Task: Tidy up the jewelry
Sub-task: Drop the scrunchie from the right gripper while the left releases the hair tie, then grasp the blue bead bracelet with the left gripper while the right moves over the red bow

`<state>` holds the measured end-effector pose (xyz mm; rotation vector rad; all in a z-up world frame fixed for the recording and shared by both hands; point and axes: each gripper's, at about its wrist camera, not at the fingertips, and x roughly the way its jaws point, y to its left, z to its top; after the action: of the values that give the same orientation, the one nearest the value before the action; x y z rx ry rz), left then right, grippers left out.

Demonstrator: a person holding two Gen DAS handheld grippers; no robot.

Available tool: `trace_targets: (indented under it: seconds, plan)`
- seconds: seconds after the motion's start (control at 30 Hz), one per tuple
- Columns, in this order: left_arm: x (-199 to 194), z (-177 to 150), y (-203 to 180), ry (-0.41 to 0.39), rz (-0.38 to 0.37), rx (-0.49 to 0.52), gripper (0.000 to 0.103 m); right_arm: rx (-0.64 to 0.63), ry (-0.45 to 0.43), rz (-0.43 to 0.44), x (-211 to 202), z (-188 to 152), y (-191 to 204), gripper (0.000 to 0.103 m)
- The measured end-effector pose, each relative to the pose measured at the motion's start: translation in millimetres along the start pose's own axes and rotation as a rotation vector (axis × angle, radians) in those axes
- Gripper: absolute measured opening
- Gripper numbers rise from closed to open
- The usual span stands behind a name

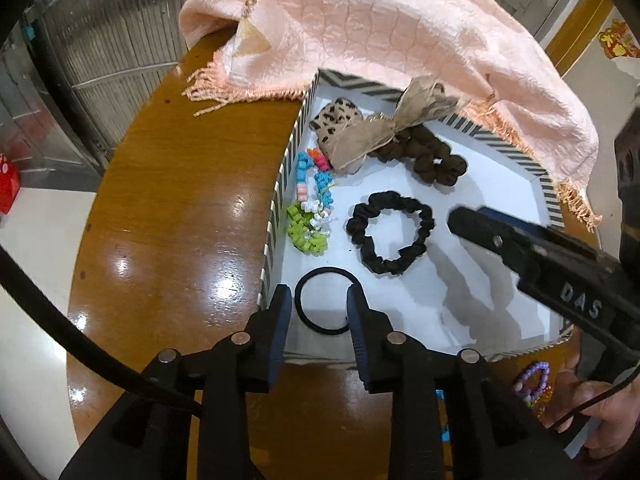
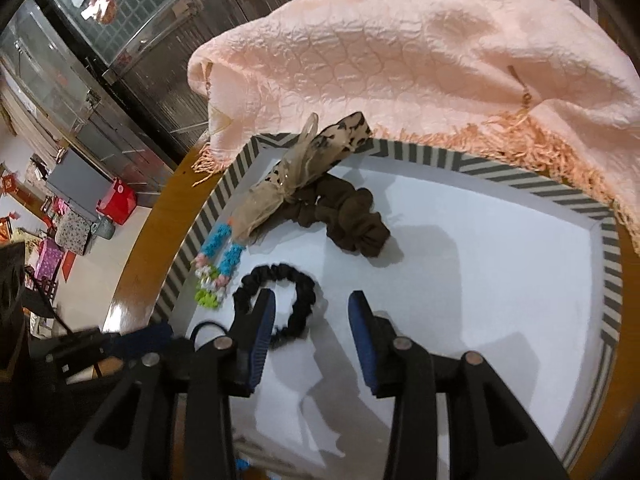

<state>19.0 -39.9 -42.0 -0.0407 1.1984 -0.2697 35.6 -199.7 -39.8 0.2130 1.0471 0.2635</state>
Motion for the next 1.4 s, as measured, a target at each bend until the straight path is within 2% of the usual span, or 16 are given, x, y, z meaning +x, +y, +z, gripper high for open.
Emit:
trace_targets:
  seconds: [0.13,0.37,0.77,1.07,1.23,1.4]
  plan:
    - [-11,-3,-1,-0.018,0.003,0.018,0.028,-0.031,-0.021,-0.015,-24,-11,5,0.041]
    - [-26,-15,-7,-0.033,-0.004,0.059,0.028,-0.033,-0.06,-0.031,-64,-32,12,0.051]
    - [-33,-55,-15,0.008,-0.057,0.14,0.028,0.061,-0.077,-0.083,-111,-95,-4,0.051]
    - [-31,-74,-23,0.045,-0.095,0.176,0.028,0.104,-0.042,-0.176,-127,-154,-22,0.051]
    - [-26,-80,-25,0.067,-0.102,0.181,0.028,0.148,-0.006,-0.171,-127,-186,-32,0.051]
    - [-22,-83,-27,0.082,-0.108,0.179,0.028,0.12,0.023,-0.124,-119,-205,-20,0.051]
